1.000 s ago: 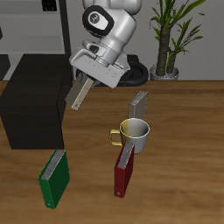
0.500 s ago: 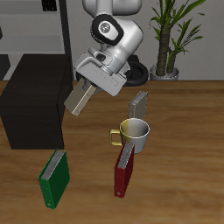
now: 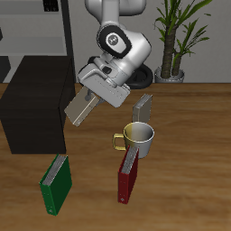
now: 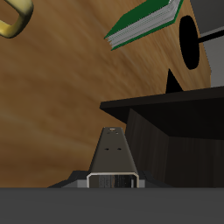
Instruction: Place the left yellow book in the top region of the shelf
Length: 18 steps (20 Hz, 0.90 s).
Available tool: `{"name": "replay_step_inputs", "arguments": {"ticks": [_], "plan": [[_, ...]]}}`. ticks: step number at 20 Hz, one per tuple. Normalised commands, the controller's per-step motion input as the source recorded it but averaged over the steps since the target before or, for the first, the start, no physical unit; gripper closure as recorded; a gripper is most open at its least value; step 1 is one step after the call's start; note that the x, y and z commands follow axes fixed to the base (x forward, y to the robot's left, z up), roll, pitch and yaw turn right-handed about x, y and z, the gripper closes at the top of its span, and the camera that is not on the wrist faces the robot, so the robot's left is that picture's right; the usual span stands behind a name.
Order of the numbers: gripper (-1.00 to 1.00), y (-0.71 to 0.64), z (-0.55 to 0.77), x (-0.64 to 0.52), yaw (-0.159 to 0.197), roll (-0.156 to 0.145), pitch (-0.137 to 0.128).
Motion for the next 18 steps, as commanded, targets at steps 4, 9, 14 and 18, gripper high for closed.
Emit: {"name": "replay_step_inputs", "arguments": {"ticks": [4, 9, 14, 18], "plan": [[1.0, -0.08, -0.16, 0.07, -0.003, -0.064, 0.044], [1.0, -0.12, -0.11, -0.01, 0.002, -0.07, 0.019], [1.0, -0.04, -0.02, -0.15, 0.002, -0.085, -0.027], [1.0, -0.02, 0.28, -0.12, -0.024, -0.175, -0.151]]}}
